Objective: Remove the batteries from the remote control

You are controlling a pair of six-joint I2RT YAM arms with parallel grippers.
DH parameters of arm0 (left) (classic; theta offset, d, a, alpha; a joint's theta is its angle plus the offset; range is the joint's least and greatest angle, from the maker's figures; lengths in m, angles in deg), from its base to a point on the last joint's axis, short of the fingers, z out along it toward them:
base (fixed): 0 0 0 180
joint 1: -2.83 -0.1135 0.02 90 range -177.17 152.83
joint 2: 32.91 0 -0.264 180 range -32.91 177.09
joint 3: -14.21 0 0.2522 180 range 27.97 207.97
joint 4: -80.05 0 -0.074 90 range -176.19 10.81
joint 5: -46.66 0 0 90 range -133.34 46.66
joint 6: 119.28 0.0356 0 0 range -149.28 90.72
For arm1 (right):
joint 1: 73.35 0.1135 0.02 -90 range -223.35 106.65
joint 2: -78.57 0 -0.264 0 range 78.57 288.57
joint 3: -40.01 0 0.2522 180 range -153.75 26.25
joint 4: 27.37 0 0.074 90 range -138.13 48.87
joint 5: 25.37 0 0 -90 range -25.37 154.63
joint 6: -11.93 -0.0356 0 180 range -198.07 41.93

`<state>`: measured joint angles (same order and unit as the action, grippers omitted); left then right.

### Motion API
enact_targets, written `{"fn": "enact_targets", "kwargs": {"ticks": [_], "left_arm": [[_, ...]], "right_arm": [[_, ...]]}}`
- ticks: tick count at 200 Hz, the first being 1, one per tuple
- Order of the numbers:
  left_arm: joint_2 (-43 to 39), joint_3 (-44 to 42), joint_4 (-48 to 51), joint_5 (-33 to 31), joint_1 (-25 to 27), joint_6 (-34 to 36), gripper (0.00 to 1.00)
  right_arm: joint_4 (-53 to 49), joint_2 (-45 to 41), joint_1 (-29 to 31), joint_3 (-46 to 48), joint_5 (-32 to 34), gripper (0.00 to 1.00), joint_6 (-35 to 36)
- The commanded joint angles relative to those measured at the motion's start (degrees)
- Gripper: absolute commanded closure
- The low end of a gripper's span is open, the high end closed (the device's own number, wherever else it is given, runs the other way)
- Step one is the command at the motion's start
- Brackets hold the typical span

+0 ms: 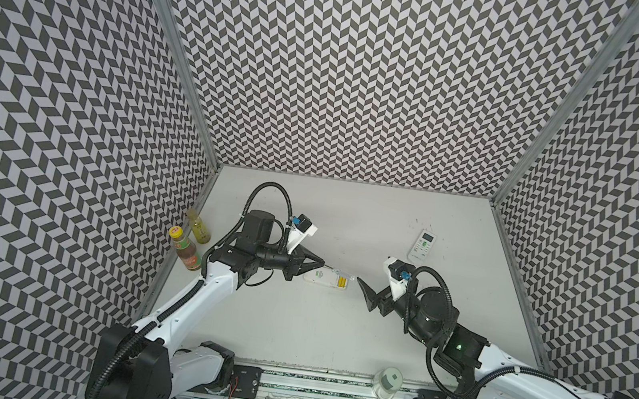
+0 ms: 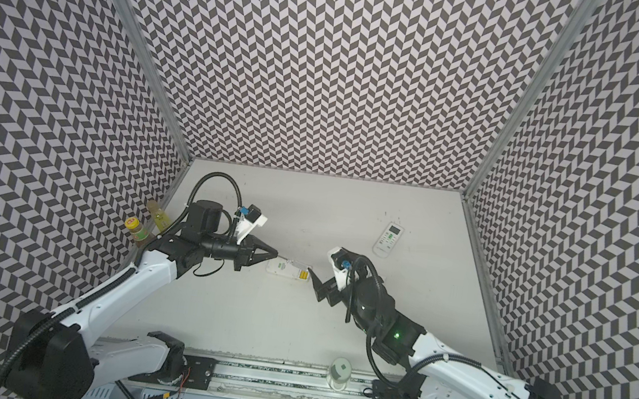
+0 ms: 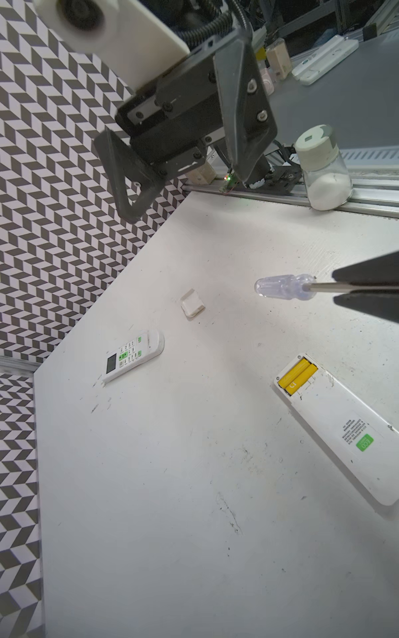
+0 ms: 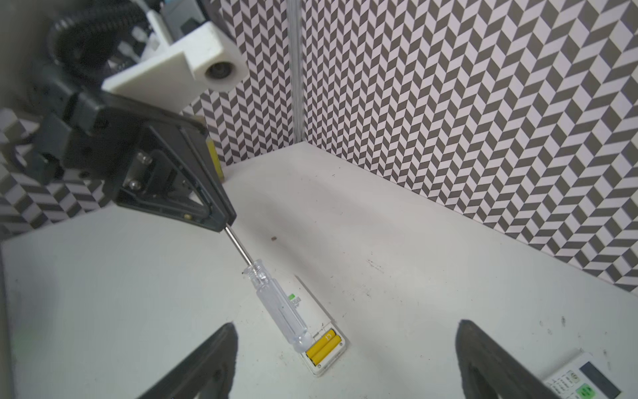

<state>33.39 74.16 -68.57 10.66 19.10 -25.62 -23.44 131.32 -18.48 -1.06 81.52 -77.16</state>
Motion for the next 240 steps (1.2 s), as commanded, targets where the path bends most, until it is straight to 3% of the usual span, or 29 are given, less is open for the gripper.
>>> {"fn": "enact_targets", "kwargs": {"ticks": [1, 30, 65, 121, 146, 166, 178, 221, 240], "left_arm": [[0.16, 3.15, -1.59, 2.50, -0.72, -2.00, 1.00], [0.21, 2.65, -2.43, 4.30, -1.01, -2.94, 1.00], [-2.37, 0.78, -5.82, 6.96, -4.36, -7.23, 1.00], [-3.50, 2.28, -19.57, 13.83, -8.48, -21.06, 1.00], [-2.09, -1.17, -36.23, 13.28, -8.49, -33.40, 1.00], [-1.06, -9.59, -58.02, 13.64, -9.13, -47.65, 1.00], [-0.84, -13.63, -68.78, 15.25, -10.68, -52.58, 1.00], [-0.38, -13.85, -67.28, 17.22, -9.12, -51.47, 1.00], [-0.22, -15.09, -67.35, 17.14, -9.06, -50.37, 1.00]], "right_arm": [[5.40, -0.72, -1.07, 0.21, -1.85, 0.01, -10.69], [11.60, -0.56, -3.93, 3.05, -5.10, 0.00, -18.32], [14.45, 1.58, -10.64, 2.96, -14.32, 0.01, -30.58], [19.02, 5.00, -16.66, 0.73, -27.30, 0.00, -36.12], [18.47, 6.80, -20.34, -2.19, -34.95, 0.01, -38.93], [21.13, 8.17, -22.22, -1.85, -37.55, 0.00, -41.76], [22.58, 8.66, -23.15, -1.38, -39.07, 0.00, -44.46], [30.12, 13.34, -23.45, -0.47, -44.01, 0.00, -48.49], [34.08, 17.71, -23.41, -2.49, -50.64, 0.06, -49.83]]}}
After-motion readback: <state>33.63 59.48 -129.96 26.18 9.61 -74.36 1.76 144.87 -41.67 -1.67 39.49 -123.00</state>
